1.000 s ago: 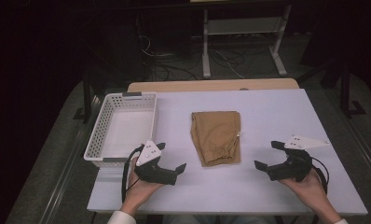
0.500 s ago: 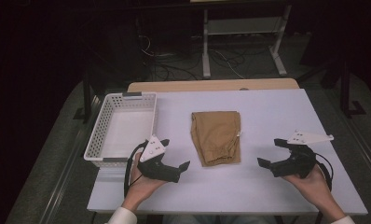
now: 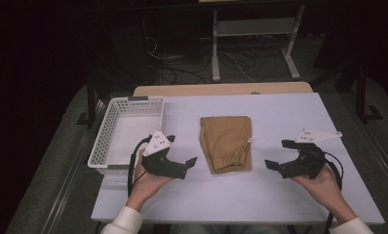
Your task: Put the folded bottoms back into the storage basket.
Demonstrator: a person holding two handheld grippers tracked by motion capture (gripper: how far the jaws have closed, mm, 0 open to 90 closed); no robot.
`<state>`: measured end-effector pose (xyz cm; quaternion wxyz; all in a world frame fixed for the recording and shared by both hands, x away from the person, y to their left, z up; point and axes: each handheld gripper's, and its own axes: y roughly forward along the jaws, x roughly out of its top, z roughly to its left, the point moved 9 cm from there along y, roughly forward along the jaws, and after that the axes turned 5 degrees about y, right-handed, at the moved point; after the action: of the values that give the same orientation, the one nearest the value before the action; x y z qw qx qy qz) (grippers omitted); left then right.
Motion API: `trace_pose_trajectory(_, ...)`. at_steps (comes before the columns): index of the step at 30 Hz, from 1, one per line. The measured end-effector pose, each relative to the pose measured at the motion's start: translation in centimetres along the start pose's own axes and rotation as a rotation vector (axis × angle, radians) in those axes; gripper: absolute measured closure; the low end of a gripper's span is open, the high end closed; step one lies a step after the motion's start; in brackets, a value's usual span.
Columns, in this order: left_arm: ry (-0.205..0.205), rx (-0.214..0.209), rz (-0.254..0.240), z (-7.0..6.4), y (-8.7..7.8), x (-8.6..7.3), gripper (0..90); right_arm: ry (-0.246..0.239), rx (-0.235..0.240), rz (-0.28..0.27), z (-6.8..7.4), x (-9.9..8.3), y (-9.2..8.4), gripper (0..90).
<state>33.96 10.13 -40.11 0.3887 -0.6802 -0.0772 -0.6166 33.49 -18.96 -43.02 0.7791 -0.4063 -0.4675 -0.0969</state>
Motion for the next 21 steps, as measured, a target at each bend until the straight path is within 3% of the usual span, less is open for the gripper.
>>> trace_pose_trajectory(3,-0.018,0.000,-0.010,0.7,0.2,0.7,0.1,0.010,0.008,0.004,-0.1,0.2,0.3,0.0)
trace_pose_trajectory(11,-0.013,0.010,-0.016,1.7,0.6,1.9,0.1,0.027,0.017,0.006,-0.4,0.7,0.7,0.0)
trace_pose_trajectory(14,0.001,0.013,0.004,2.0,1.0,1.9,0.1,0.029,0.028,0.000,-0.4,1.1,0.7,0.0)
trace_pose_trajectory(21,-0.009,0.014,0.010,2.6,2.0,2.3,0.1,0.031,0.035,0.000,-0.3,1.8,1.2,0.0)
